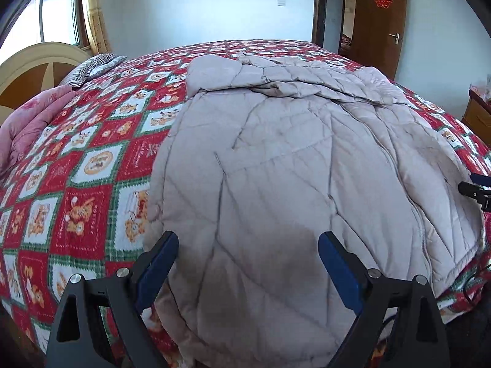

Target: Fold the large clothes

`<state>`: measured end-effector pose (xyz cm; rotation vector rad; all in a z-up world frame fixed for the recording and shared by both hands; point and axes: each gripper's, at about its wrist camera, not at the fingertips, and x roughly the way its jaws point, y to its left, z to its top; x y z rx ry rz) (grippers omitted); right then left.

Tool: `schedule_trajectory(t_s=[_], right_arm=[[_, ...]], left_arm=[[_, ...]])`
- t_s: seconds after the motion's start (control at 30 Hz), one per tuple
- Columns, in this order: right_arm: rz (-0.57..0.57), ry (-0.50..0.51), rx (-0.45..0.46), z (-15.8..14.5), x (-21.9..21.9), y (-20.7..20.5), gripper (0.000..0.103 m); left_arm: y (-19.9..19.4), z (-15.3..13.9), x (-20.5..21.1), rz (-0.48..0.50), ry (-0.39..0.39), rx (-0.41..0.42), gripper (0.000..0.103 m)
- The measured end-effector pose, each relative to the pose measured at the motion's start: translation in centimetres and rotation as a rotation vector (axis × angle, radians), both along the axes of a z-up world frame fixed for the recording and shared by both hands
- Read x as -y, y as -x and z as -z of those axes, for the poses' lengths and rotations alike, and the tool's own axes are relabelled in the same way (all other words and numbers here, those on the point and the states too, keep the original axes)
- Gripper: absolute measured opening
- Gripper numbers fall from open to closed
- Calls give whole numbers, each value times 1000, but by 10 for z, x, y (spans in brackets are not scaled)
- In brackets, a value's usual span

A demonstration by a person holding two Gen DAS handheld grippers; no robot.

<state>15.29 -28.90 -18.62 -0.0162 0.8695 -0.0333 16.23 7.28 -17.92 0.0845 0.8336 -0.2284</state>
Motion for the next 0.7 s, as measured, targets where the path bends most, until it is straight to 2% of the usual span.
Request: schedule_trajectory(t_s=[0.07, 0.2, 0.3, 0.5, 0.7], right_arm=[[1, -4, 7, 0, 1, 10, 96], [-4, 0, 2, 2, 3, 29, 96], [10, -20, -16, 6, 11, 40, 96], [43, -45, -26, 10, 20, 57, 96], [33, -107, -51, 20, 19, 56, 81]], left_arm=[[8, 1, 2, 17, 4, -3, 93], [26, 5, 8, 51, -40, 24, 93], [25, 10, 5, 30, -63, 14, 93], [23, 15, -9, 13, -19, -19, 93], [23, 27, -5, 37, -8, -56, 93]])
